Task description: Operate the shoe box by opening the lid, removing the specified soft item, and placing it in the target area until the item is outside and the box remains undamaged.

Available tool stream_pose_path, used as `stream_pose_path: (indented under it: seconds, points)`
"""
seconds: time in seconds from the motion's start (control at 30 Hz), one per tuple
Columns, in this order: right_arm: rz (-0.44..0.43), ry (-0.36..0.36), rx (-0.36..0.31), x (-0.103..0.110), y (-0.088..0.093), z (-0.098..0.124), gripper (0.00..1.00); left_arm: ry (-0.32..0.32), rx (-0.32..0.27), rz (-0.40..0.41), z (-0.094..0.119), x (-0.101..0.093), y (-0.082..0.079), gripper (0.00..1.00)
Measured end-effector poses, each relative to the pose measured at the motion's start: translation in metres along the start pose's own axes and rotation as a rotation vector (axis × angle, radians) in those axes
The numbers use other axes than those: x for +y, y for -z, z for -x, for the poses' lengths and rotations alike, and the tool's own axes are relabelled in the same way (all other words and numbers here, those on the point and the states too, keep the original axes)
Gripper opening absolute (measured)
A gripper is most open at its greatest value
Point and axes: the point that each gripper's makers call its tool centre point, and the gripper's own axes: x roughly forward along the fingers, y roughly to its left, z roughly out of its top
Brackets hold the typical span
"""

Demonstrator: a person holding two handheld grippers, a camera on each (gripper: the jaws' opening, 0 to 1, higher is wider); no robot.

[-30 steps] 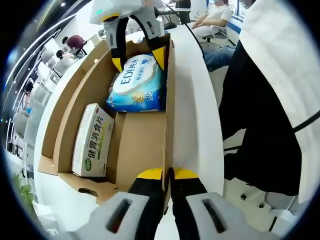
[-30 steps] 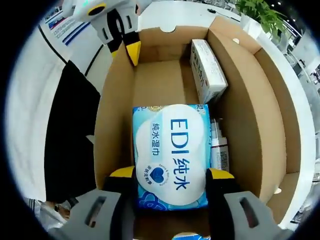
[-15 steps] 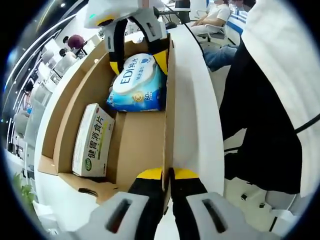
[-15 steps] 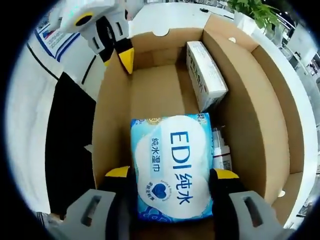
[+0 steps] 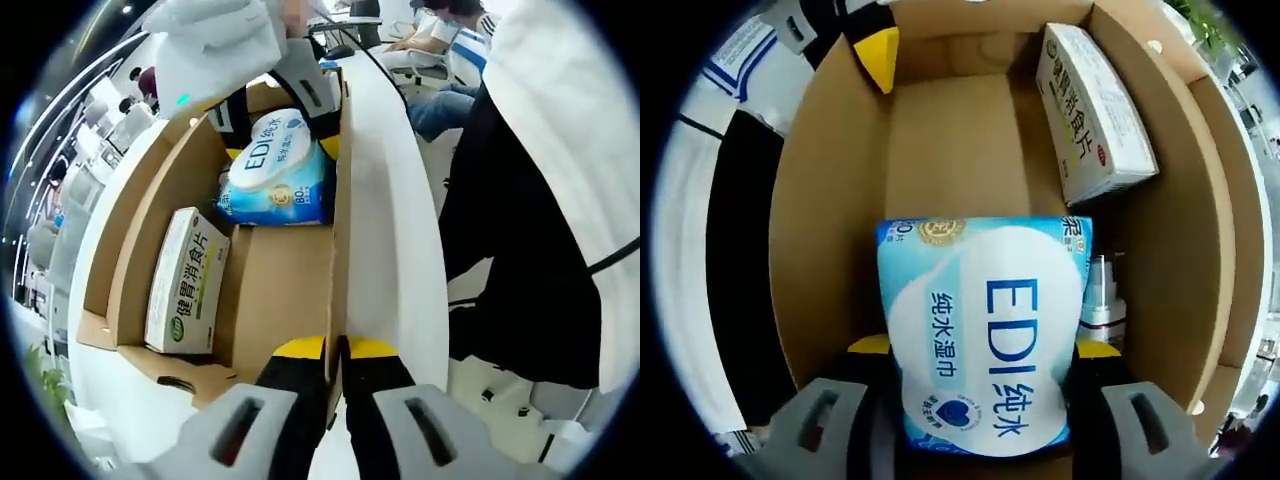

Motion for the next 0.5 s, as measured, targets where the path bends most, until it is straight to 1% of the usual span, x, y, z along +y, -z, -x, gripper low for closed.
stream_pose_path:
  seconds: [0.03, 0.07, 0.2, 0.3, 0.37, 0.5]
  points:
    - [-0.002, 0.005, 0.008, -0.004, -0.001, -0.0093, 0.67, 0.0, 0.0, 0.0, 0.0001, -0.0001, -0.0001, 0.04]
    - [-0.002, 0.009, 0.015, -0.0042, -0.001, -0.0103, 0.68, -0.001, 0.001, 0.0, 0.0001, -0.0002, -0.0002, 0.04]
    - [0.004, 0.014, 0.043, -0.003, 0.0009, -0.0095, 0.68, 0.002, 0.004, 0.002, -0.0002, -0.0002, 0.0001, 0.04]
    - [-0.001, 0.005, 0.054, 0.0007, 0.0033, -0.0042, 0.68, 0.007, 0.005, 0.002, -0.0004, -0.0001, 0.0004, 0.04]
    - [-0.004, -0.005, 0.07, -0.0035, 0.0011, -0.0117, 0.68, 0.009, 0.005, 0.003, -0.0006, -0.0002, 0.0005, 0.04]
    - [-0.003, -0.013, 0.07, -0.0031, 0.0016, -0.0121, 0.68, 0.012, 0.004, 0.001, -0.001, -0.0002, 0.0008, 0.04]
